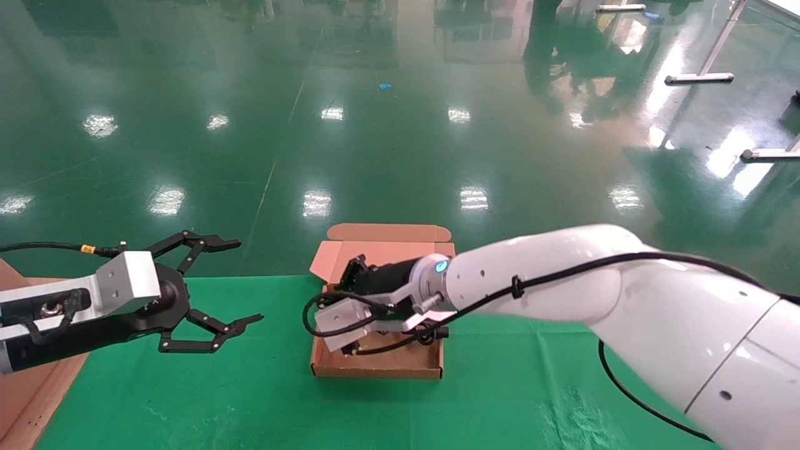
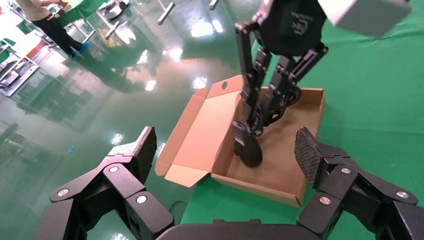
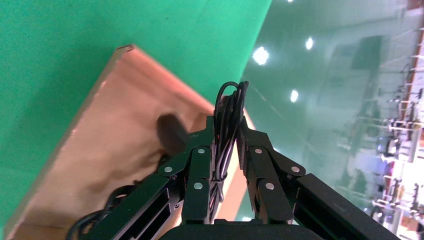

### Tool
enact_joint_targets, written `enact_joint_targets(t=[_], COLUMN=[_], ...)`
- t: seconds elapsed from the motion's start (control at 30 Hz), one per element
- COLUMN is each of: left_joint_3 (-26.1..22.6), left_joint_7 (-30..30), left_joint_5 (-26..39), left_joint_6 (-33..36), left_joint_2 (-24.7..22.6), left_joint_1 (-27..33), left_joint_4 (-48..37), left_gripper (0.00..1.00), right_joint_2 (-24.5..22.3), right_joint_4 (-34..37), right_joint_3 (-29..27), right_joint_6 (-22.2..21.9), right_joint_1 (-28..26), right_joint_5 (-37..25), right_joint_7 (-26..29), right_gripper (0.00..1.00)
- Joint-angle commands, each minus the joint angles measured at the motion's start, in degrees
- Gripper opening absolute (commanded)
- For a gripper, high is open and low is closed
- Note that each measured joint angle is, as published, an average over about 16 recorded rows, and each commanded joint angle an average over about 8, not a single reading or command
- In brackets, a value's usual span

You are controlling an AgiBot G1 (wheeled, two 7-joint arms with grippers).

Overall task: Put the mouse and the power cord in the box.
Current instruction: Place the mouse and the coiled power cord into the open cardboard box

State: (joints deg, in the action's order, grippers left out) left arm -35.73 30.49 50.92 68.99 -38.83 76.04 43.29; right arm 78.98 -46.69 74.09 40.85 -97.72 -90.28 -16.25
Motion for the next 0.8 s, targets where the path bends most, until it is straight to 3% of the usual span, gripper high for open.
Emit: enact_joint_targets(t=[0.03,0.1,0.13,0.8], left_joint_3=[0.1,0.1,0.1,0.4], left_joint_7=[-0.6,-0.9,-0.9,-1.4], left_joint_5=[-0.1,-0.2,-0.3,-0.3], left_joint_6=[-0.9,-1.2,-1.3,-0.8], left_joint_2=[0.4,0.7,0.9,0.5], left_joint_1=[-0.6,-0.9,-1.0,-0.9], left_joint_4=[1.4,2.0,2.2,2.1], left_gripper=[1.0,1.0,1.0,1.0], right_joint_2=[0.0,0.0,0.0,-0.8], right_joint_4=[0.2,0.2,0.2,0.0], right_joint_3=[2.0,2.9,3.2,1.2], right_joint_6=[-1.8,-2.6,-2.9,-1.1], right_joint_1=[0.4,0.7,0.8,1.1], right_joint_5=[0.7,1.1,1.2,1.6], right_joint_7=[0.7,0.9,1.0,1.2], right_gripper=[0.68,0.93,1.0,1.0])
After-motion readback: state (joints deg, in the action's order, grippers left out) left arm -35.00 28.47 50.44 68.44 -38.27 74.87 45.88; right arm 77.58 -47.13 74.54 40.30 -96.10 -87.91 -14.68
